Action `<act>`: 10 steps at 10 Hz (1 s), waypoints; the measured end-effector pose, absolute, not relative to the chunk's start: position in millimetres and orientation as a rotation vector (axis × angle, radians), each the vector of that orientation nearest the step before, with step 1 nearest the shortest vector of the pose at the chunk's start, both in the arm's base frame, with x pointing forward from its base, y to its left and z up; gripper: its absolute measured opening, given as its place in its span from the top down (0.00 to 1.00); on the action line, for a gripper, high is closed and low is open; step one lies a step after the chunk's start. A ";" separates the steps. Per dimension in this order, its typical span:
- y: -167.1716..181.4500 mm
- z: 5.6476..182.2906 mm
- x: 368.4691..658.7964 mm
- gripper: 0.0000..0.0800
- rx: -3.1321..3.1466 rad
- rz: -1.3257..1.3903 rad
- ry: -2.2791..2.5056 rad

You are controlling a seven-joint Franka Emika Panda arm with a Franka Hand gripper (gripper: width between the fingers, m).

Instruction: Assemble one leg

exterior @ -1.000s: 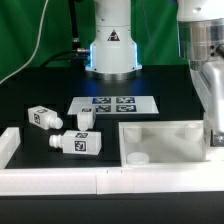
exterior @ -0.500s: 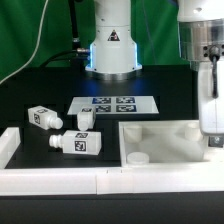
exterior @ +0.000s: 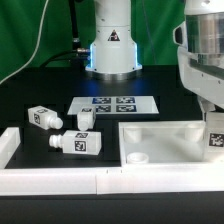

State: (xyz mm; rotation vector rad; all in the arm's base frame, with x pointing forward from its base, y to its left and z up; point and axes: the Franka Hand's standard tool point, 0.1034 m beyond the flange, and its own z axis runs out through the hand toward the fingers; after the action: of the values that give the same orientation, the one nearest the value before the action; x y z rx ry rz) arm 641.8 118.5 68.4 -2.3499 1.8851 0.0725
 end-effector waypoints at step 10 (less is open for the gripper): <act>110.7 60.3 641.5 0.65 -2.804 0.008 1.154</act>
Offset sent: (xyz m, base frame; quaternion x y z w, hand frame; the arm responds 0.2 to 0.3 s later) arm 0.0116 0.0069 -0.0117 0.0519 -0.0739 -0.4413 0.8928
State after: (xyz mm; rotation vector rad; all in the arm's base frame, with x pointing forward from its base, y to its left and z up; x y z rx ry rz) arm 641.5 110.7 60.3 -2.8042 1.1539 0.0083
